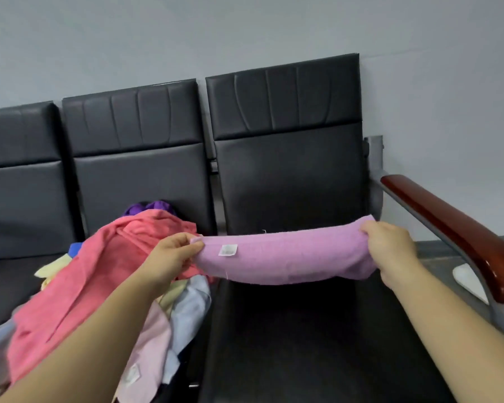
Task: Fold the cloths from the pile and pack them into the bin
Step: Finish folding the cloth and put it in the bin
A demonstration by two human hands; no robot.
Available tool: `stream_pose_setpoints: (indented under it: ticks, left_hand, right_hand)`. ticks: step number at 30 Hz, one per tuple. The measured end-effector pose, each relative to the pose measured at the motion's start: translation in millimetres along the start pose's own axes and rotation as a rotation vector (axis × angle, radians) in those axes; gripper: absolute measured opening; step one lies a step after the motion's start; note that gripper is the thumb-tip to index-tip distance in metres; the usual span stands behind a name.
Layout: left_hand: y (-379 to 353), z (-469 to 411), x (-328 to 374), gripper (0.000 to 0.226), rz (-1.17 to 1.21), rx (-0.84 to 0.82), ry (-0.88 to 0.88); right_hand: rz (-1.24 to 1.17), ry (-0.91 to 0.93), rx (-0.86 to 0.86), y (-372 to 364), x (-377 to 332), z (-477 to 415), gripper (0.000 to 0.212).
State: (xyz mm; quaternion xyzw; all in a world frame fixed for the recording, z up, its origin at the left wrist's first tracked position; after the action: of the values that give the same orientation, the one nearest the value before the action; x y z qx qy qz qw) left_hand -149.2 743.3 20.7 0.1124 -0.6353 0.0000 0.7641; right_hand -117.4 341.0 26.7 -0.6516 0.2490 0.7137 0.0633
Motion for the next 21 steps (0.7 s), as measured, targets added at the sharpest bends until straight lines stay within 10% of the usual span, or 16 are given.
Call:
stream_pose_setpoints:
  ticks: [7,21]
  left_hand:
    - [-13,2,-88,0.025,-0.151,-0.04,0.365]
    - [-42,-87,-94,0.019,-0.06,0.205,0.225]
  right_hand:
    - [0.213,-0.292,-0.385,-13,82,10,0.023]
    - [0.395,0.134,-0.192,-51,87,-61,0.024]
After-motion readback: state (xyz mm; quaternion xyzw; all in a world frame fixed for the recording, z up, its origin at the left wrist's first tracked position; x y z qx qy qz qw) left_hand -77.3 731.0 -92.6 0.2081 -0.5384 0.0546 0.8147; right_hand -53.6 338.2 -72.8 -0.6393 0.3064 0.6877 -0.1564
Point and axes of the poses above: each hand's wrist, its own z-axis away from the middle knuckle, its own y-axis out of the back of the hand, x = y × z, the point moved 3 cm from there along -z, towards the middle knuckle, and after that the axes turned 11 degrees about y, right-handed, at the moved point
